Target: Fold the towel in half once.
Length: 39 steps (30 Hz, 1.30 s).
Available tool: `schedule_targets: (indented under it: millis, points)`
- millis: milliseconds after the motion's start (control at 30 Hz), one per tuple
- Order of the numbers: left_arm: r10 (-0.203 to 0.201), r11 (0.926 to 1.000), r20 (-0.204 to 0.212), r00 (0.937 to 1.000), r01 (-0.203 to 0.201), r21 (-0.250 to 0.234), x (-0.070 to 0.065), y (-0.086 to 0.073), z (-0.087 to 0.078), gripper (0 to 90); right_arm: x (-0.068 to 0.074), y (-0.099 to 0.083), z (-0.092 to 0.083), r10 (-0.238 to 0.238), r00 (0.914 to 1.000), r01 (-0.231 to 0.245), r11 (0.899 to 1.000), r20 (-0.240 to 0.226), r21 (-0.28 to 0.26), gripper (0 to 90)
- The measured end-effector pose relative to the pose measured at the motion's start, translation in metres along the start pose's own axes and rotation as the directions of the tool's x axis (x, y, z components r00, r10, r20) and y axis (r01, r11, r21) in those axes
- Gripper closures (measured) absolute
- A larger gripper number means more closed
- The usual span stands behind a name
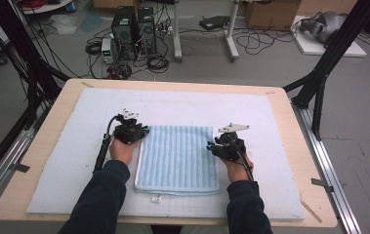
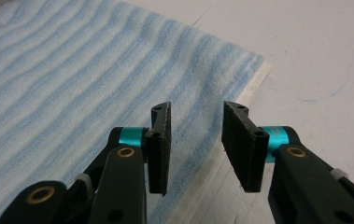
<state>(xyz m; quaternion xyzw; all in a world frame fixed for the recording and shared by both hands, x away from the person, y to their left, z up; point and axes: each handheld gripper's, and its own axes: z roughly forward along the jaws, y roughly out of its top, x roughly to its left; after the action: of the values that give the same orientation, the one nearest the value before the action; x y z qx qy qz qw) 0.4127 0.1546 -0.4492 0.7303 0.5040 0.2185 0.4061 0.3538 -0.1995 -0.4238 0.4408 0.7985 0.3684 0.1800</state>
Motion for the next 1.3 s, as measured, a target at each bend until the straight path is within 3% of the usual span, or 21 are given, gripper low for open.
schedule_targets:
  millis: [133,200,300,367,533,733,900,1167,1300]
  points:
    - [-0.029,0.9981,0.017,0.9994,0.03,-0.054,0.005,0.002,-0.012,52.6,0.002,-0.001,-0.002,-0.014,0.9997,0.015,1.0,-0.02,0.015,67.8]
    - [-0.042,0.9964,0.039,0.9983,0.045,-0.072,0.007,0.002,-0.019,50.2,0.003,-0.002,0.001,-0.028,0.9987,0.03,0.998,-0.043,0.046,67.8]
    - [-0.045,0.9937,0.073,0.9963,0.053,-0.099,0.006,-0.001,-0.028,47.6,0.008,-0.004,0.007,-0.072,0.9973,0.073,0.992,-0.015,0.101,75.9]
    - [-0.059,0.9914,0.097,0.9936,0.07,-0.11,0.007,-0.005,-0.035,47.1,0.011,-0.005,0.009,-0.129,0.991,0.123,0.984,0.037,0.133,82.4]
    - [-0.062,0.9883,0.142,0.988,0.08,-0.13,0.008,-0.017,-0.05,42.3,0.007,-0.006,0.003,-0.096,0.9945,0.091,0.99,0.04,0.106,72.9]
    - [-0.05,0.9896,0.224,0.9733,0.079,-0.12,0.005,-0.033,-0.067,44.5,0.013,-0.024,-0.022,-0.091,0.9952,0.092,0.996,-0.038,0.023,72.1]
    - [-0.036,0.9884,0.268,0.9628,0.074,-0.133,0.001,-0.044,-0.081,47.8,0.028,-0.047,-0.046,-0.132,0.9858,0.131,0.991,-0.103,-0.022,69.7]
    - [-0.009,0.9878,0.338,0.9411,0.061,-0.144,-0.008,-0.062,-0.103,55.0,0.043,-0.072,-0.067,-0.134,0.9825,0.131,0.991,-0.13,-0.025,68.1]
    - [0.0,0.9896,0.342,0.9397,0.05,-0.135,-0.01,-0.068,-0.107,56.3,0.049,-0.079,-0.064,-0.149,0.9786,0.153,0.988,-0.141,0.011,66.5]
